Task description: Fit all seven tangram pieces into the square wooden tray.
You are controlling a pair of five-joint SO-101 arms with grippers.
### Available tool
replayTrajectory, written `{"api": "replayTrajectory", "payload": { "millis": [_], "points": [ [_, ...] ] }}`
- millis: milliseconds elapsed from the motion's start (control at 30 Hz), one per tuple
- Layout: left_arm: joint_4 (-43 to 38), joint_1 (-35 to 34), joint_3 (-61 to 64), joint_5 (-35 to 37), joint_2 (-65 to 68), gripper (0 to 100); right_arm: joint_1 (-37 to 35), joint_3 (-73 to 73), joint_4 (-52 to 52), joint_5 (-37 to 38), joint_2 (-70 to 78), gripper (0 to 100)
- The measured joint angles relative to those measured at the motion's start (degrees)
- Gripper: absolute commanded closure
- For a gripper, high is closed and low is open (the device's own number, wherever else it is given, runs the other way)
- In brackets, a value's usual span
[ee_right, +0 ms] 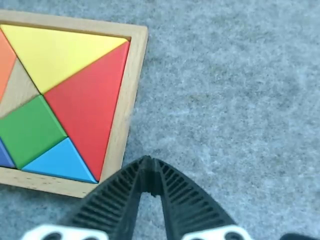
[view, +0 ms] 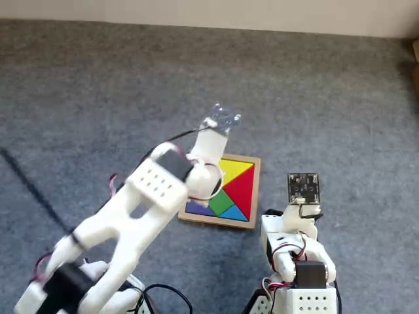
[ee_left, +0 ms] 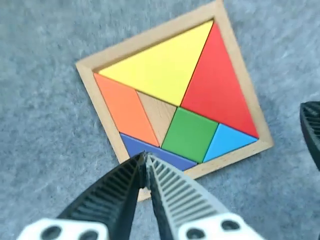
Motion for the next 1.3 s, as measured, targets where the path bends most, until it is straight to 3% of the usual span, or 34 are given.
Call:
{"api": "replayTrajectory", "payload": {
  "millis": [200,400,833,967,1300],
  "points": [
    [-11.0,-0.3,14.4,0.0,-16.5,99,0.0,0.0,0.0,0.0,0.0,99.3],
    [-17.3,-6.2,24.0,0.0,-30.5,99,0.0,0.0,0.0,0.0,0.0,99.3],
    [-18.0,-21.4,32.3,-0.8,-53.0,99,0.0,0.0,0.0,0.0,0.0,99.3],
    [-18.0,-23.9,36.6,-4.4,-59.7,99,0.0,0.0,-0.1,0.0,0.0,99.3],
    [-18.0,-30.2,49.8,-5.2,-77.6,99,0.0,0.0,-0.1,0.0,0.0,99.3]
  ]
}}
